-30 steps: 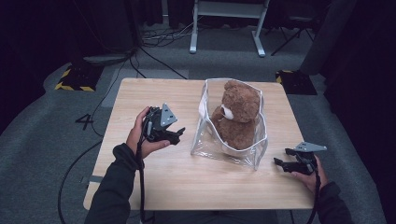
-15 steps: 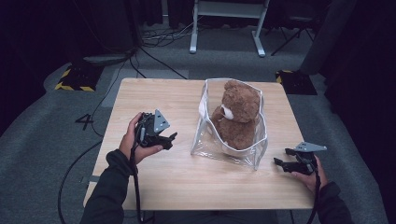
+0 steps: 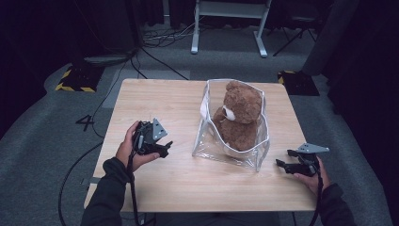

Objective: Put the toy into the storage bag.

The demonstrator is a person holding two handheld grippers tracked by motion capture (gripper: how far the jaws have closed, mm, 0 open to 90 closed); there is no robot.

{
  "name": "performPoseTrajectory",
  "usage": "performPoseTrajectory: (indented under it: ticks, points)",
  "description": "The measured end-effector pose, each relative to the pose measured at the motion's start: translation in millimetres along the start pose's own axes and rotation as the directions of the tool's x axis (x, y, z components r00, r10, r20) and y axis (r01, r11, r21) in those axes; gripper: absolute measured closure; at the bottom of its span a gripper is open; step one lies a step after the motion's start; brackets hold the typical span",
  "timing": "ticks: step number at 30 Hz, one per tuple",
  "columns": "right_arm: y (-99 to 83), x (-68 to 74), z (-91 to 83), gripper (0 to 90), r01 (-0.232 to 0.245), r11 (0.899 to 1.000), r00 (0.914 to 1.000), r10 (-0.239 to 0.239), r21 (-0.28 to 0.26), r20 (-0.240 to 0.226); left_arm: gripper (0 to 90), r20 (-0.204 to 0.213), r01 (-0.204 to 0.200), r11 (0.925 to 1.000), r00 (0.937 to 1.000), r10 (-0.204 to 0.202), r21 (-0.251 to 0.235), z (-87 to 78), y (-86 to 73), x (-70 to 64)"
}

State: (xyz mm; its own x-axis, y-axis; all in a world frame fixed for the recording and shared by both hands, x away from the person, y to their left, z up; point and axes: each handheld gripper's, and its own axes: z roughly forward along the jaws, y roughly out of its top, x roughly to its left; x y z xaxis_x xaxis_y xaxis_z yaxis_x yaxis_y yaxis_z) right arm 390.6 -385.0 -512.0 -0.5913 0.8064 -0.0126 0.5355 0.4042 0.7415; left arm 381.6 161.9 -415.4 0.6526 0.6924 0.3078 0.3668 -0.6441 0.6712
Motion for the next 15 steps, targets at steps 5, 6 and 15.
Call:
performPoseTrajectory:
  ticks: [5, 6, 15]
  points:
    - [0.0, 0.0, 0.0, 25.3, 0.000, 1.000, 1.0000, 0.000, 0.000, 0.000, 16.3, -0.002, 0.008, 0.9998, 1.0000, -0.008, 0.018, 2.2, -9.5, -0.2]
    - [0.0, 0.0, 0.0, 25.3, 0.000, 1.000, 1.0000, 0.000, 0.000, 0.000, 16.3, 0.000, 0.012, 0.9997, 0.9999, -0.012, 0.021, 2.8, -10.9, -0.1]
    - [0.0, 0.0, 0.0, 25.3, 0.000, 1.000, 1.0000, 0.000, 0.000, 0.000, 16.3, -0.005, 0.030, 0.9983, 0.9995, -0.030, 0.050, 3.9, -25.3, 1.5]
